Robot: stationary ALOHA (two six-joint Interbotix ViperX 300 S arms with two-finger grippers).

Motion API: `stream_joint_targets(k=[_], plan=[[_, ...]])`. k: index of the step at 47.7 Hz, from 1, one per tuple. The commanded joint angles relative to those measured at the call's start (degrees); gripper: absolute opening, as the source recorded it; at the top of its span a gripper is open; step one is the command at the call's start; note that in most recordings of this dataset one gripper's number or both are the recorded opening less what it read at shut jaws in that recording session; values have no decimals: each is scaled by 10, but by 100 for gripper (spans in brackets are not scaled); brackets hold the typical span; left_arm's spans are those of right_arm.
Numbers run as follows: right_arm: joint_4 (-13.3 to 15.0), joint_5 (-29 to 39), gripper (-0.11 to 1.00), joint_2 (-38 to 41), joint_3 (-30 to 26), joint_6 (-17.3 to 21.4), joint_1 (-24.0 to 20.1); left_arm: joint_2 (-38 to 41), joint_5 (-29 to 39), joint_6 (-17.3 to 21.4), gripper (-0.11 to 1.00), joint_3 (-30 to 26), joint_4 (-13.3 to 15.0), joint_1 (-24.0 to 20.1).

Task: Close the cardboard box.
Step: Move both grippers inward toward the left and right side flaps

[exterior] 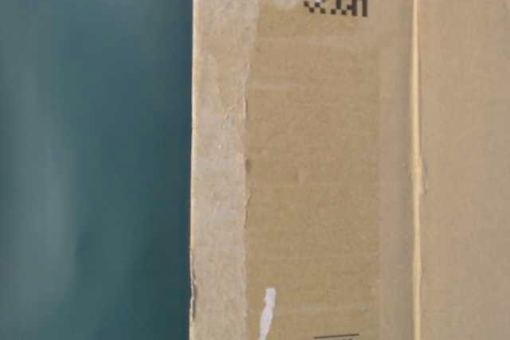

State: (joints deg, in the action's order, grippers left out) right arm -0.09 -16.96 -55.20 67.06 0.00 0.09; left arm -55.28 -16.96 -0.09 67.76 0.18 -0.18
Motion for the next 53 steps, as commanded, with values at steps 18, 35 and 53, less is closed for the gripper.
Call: stream_joint_targets(k=[18, 35, 53], plan=[[-15, 178, 0, -29, -4, 11, 14, -106, 236, 4, 0, 11, 17, 4], [-20, 124, 0, 42, 51, 11, 21, -76, 203, -4, 0, 81, 18, 3], [-42, 33, 0, 126, 77, 11, 20, -18, 142, -6, 0, 108, 20, 3]])
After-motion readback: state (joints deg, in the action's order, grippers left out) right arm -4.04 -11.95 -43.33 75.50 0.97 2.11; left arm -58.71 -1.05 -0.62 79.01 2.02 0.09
